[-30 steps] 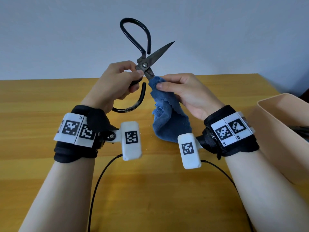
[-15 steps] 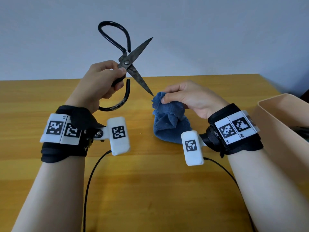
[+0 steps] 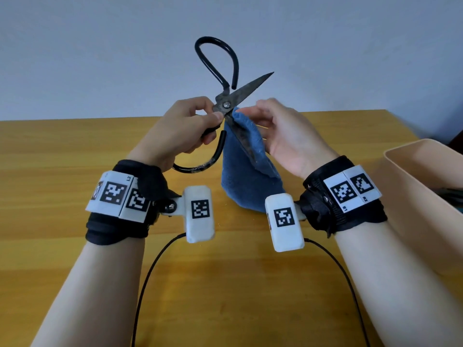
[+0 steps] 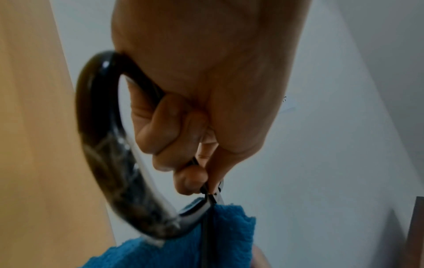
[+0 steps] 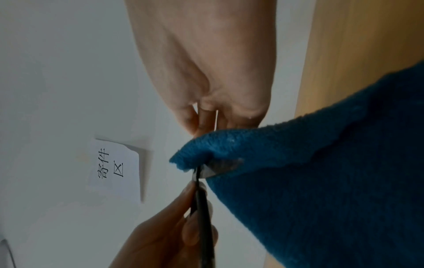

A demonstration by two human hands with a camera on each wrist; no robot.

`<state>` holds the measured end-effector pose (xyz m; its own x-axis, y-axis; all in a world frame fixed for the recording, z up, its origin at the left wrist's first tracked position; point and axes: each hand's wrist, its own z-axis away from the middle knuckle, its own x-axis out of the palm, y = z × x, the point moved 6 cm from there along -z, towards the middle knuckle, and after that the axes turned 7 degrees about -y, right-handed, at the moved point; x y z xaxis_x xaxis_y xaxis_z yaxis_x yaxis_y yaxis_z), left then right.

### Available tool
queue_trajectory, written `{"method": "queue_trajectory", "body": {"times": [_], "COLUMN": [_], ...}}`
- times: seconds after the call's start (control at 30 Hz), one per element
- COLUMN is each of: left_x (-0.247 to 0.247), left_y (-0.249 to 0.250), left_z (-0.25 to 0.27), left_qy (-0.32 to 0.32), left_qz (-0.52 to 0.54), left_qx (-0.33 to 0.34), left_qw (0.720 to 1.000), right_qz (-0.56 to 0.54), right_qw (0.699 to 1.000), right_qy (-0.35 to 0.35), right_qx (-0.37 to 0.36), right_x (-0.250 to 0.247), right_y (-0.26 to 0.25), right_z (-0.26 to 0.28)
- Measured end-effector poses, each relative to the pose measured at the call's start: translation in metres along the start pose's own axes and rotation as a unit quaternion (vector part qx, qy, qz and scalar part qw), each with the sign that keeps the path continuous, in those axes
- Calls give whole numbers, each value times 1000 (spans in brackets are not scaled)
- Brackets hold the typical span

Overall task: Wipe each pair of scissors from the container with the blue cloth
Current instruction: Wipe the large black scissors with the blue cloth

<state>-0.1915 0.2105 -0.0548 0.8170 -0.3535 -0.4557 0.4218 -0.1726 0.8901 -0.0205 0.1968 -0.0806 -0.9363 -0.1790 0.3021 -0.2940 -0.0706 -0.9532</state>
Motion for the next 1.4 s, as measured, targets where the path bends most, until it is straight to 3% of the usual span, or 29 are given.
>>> {"method": "queue_trajectory", "body": {"times": [0.1, 0.37, 0.5, 0.97, 1.2, 1.4], "left_x": [4, 9, 6, 16, 13, 7], "left_y": [1, 0, 1, 1, -1, -5], "left_z": [-2, -2, 0, -4, -4, -5], "left_qy": [-1, -20, -30, -30, -25, -19], "left_qz": [3, -11, -21, -58, -52, -56], "left_qx": [8, 4, 1, 3, -3, -7], "left_qw": [1000, 1000, 999, 998, 998, 998], "right_qz": [42, 79, 63, 166, 179, 126], "right_qw": [999, 994, 996, 986, 984, 990], "right_qy": [0, -41, -34, -9, -24, -1], "right_qx": [-9, 60, 54, 36, 13, 68], "right_x": [3, 6, 1, -10, -3, -2], "right_y": [4, 13, 10, 14, 11, 11], "right_z": [-1, 0, 0, -5, -1, 0]}}
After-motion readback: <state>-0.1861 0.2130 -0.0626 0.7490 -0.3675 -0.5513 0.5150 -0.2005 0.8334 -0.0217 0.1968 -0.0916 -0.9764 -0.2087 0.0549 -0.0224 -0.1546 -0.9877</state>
